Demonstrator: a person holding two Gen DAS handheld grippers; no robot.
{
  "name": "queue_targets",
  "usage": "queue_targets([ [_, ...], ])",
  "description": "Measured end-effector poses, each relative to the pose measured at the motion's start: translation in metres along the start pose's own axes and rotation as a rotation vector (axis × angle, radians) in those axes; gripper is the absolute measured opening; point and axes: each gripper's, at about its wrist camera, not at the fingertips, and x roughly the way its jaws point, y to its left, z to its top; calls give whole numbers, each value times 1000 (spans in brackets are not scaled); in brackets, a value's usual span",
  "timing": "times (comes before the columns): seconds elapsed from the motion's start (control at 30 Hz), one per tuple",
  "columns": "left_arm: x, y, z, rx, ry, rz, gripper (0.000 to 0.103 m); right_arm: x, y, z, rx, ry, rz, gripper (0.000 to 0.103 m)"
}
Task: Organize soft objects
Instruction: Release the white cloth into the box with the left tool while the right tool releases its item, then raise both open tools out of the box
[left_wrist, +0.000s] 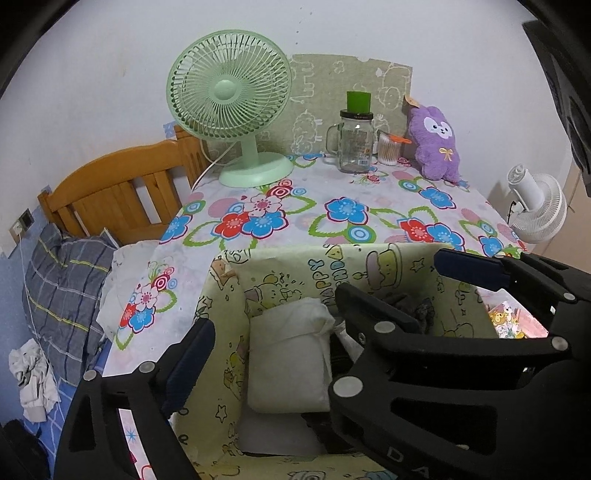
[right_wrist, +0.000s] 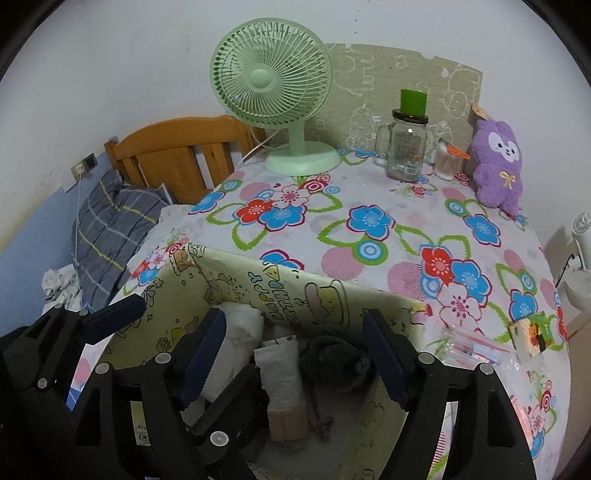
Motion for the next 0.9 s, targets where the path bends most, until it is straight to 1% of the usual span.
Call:
queue_targets([
  [0.27,-16,-13,0,13,-31,4,99,-21,-8,-3,10,-31,-16,81],
  [0.4,-22,-18,0,9,-37,-7,101,-32,-11,-6,13,-48,-26,82],
  [0.67,-43,-29,2,8,-79,0,103,-57,-17,-10,22,-90,-46,87],
  [0.9,-63,-40,3,15,-114,-17,103,-83,-23,-16,37,-143,-72,90],
])
